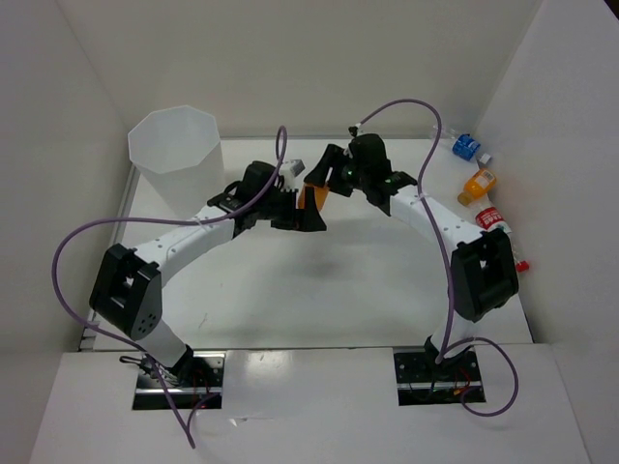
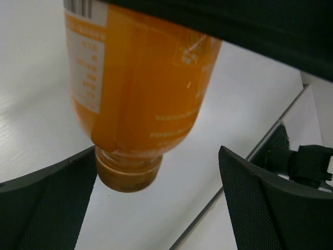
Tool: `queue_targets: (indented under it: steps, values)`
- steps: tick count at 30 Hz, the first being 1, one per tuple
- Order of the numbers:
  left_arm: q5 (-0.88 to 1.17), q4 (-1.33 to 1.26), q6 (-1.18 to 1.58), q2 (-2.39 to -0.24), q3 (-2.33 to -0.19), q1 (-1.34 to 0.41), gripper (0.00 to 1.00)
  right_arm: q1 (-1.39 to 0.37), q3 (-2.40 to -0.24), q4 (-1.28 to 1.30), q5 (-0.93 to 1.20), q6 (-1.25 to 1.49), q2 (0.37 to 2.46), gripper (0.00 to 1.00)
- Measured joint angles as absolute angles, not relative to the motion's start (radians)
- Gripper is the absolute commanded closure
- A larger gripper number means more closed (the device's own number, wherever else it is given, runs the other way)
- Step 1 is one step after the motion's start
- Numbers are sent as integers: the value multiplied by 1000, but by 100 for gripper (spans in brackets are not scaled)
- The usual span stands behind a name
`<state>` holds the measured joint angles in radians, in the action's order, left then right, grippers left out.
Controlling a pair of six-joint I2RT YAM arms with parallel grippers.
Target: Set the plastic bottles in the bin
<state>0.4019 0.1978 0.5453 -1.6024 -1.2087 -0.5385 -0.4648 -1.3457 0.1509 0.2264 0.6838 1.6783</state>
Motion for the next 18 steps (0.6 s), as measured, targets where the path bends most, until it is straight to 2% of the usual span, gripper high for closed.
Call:
queue_targets:
  steps: [6, 11, 13, 17, 18]
  values:
    - [268, 248, 501, -1572, -1227, -544, 0, -465, -1382, 181, 258, 683, 1680, 67]
    - [252, 237, 492, -1550, -1227, -545, 0, -465, -1402, 187, 325, 683, 1689, 67]
    - [259, 230, 492, -1551, -1227, -545, 5, -465, -1402, 189, 353, 686, 1699, 67]
    - [266, 213, 476, -1551, -1227, -550, 29, -465, -1402, 188, 392, 698, 1721, 67]
    - [268, 215, 472, -1552, -1227, -551, 43, -465, -1402, 188, 400, 699, 1725, 67]
